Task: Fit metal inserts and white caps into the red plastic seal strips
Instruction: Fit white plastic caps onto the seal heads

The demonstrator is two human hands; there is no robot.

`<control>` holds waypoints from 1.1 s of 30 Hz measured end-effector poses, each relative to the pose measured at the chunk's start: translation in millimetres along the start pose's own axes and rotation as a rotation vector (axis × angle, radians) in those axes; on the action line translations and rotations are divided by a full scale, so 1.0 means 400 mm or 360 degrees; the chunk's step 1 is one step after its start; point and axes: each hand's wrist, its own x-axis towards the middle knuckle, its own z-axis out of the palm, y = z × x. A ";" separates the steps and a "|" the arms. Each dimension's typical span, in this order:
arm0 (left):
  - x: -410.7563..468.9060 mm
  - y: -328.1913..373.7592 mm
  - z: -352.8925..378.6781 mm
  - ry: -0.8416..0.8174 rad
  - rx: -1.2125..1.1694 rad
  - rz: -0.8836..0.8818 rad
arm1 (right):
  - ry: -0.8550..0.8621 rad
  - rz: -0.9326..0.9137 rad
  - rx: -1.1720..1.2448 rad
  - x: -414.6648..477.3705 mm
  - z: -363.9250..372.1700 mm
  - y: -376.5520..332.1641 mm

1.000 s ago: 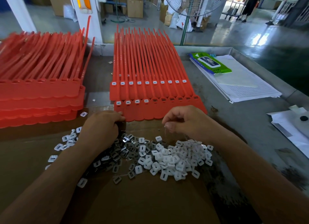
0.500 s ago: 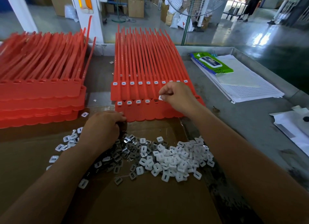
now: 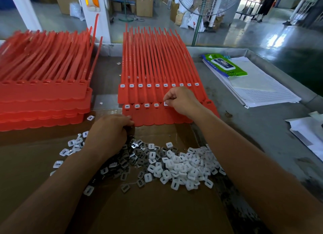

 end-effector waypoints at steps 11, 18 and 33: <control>0.001 -0.002 0.000 -0.0011 0.0004 0.0025 | 0.0027 -0.0001 -0.0044 -0.001 0.019 0.002; -0.002 0.000 -0.001 -0.0004 -0.0002 0.0028 | 0.0065 0.0004 -0.0093 0.001 0.026 0.000; -0.004 0.003 -0.001 0.0007 0.0013 0.0021 | 0.0102 0.0174 -0.0128 0.024 0.018 -0.009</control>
